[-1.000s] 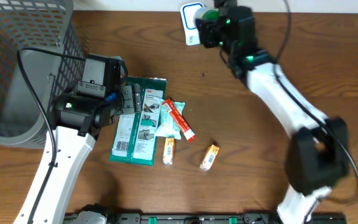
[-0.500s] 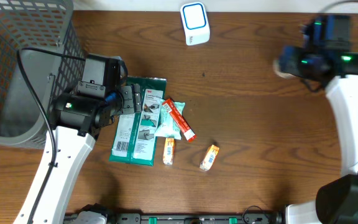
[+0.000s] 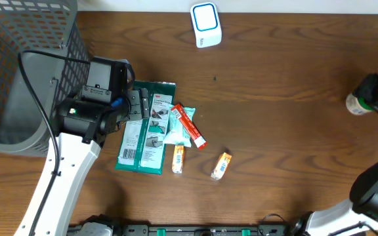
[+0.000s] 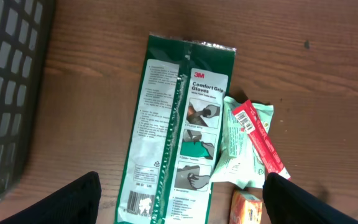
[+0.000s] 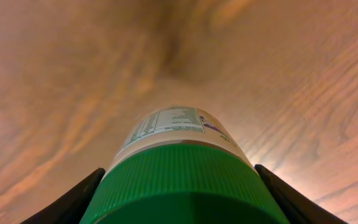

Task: Scan the item barcode
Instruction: 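Carry the jar to the right edge of the table and set it down, then open the right gripper and move it back toward the center items, then lower the right gripper onto the small orange tissue pack and close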

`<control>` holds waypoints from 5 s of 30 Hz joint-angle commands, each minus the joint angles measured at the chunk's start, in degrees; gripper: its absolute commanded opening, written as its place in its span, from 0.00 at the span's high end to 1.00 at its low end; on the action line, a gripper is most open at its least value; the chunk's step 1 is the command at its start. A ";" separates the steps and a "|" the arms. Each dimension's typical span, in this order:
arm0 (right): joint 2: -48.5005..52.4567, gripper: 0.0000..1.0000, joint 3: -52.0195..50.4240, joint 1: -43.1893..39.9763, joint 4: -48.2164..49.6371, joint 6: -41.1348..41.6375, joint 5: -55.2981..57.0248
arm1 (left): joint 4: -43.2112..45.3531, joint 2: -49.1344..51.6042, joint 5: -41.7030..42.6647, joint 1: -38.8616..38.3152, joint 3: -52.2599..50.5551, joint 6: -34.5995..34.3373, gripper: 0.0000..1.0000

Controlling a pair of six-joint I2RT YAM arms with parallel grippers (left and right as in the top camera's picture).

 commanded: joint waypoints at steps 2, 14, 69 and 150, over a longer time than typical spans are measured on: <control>4.83 0.99 0.35 -1.79 -0.39 -0.04 -0.33 | -0.04 0.22 -0.72 0.31 0.72 0.79 0.16; 10.69 0.70 0.35 -3.65 -0.79 -0.04 -0.33 | -0.04 0.22 -0.72 0.31 0.72 0.79 0.16; 2.03 0.01 0.59 35.91 -9.51 6.49 -23.41 | -0.04 0.22 -0.72 0.31 0.72 0.79 0.16; 2.03 0.79 -18.78 66.29 -5.62 34.27 -3.89 | -0.04 0.22 -0.70 0.31 0.72 0.79 0.16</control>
